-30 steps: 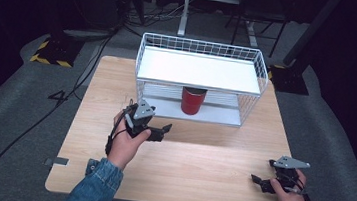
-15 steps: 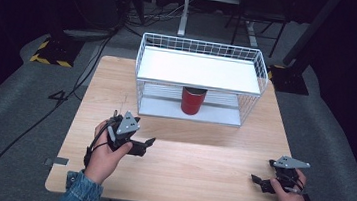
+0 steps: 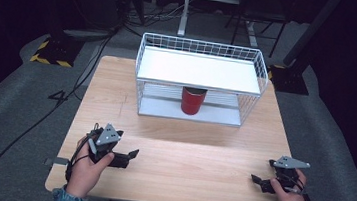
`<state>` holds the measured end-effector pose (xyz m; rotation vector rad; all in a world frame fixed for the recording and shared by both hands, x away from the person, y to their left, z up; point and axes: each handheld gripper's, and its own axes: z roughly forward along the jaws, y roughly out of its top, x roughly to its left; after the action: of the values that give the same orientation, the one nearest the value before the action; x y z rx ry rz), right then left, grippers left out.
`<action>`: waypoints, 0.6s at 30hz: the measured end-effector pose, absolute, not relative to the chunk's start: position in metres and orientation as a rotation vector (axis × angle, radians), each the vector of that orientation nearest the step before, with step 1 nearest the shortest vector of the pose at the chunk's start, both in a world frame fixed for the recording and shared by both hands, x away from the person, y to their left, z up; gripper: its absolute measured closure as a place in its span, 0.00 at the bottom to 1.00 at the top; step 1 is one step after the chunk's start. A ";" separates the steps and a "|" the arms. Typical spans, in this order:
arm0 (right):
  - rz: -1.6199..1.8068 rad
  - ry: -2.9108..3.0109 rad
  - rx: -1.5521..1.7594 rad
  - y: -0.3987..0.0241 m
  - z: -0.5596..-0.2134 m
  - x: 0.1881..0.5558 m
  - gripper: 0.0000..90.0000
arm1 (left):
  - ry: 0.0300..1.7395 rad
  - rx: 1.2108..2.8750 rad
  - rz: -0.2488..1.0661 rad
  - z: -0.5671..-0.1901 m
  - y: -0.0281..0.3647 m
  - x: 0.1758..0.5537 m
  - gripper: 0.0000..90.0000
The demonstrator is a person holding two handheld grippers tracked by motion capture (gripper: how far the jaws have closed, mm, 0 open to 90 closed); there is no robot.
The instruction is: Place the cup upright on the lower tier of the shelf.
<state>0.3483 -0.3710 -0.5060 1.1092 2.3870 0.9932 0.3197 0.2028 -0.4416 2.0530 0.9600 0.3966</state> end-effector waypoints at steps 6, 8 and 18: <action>0.993 2.384 1.114 -0.371 -0.506 0.348 0.00 | 1.024 2.096 0.371 -0.460 0.213 0.320 0.17; 0.993 2.384 1.113 -0.371 -0.506 0.348 0.00 | 1.039 2.109 0.359 -0.467 0.215 0.320 0.17; 0.993 2.384 1.113 -0.371 -0.506 0.348 0.00 | 1.093 2.176 0.328 -0.491 0.225 0.323 0.18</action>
<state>0.3479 -0.3709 -0.5060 1.1135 2.3841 0.9930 0.3229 0.2249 -0.4913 2.1763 1.0933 0.3284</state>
